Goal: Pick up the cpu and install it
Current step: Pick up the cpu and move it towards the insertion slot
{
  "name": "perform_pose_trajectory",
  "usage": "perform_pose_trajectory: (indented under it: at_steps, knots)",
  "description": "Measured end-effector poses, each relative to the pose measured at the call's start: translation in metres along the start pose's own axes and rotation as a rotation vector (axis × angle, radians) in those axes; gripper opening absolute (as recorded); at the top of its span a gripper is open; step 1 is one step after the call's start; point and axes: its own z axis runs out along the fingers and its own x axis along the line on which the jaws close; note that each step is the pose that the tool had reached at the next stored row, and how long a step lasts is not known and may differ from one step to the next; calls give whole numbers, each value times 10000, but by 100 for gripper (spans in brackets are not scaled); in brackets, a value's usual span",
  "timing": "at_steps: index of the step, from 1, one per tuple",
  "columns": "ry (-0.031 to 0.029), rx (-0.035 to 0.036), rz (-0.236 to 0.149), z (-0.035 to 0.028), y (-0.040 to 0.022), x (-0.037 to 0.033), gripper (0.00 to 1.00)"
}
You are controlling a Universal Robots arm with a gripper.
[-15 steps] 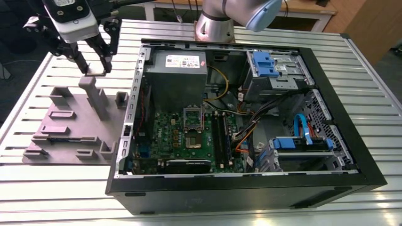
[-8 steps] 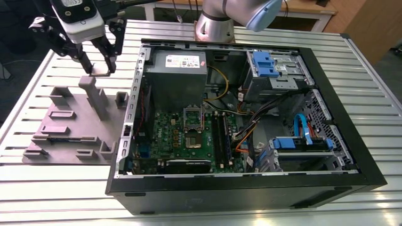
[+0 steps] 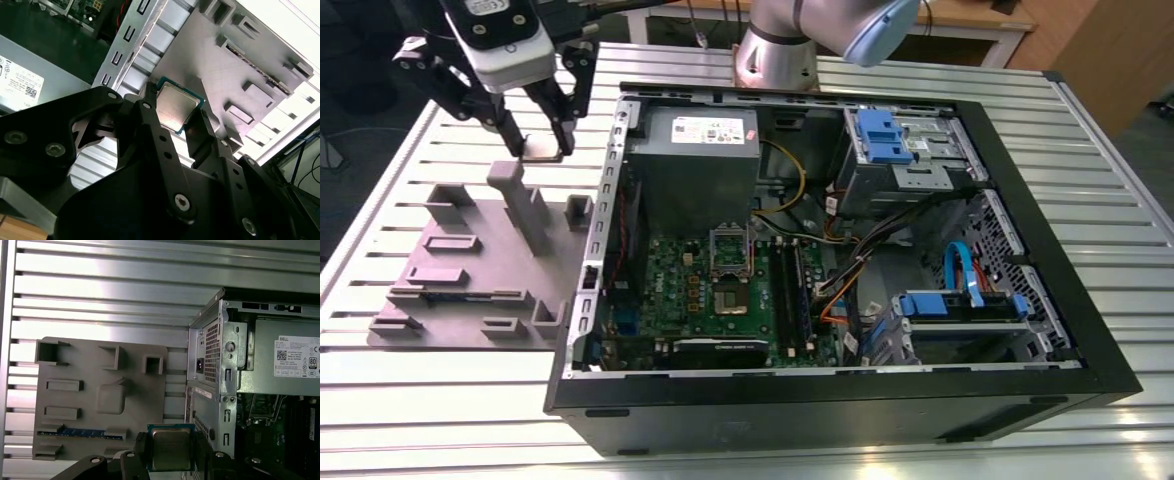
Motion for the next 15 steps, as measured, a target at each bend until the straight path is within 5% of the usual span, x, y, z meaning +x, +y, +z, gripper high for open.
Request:
perform_pose_trajectory:
  at_steps: [15]
  knots:
    - [-1, 0, 0, 10, -7, -200, 47]
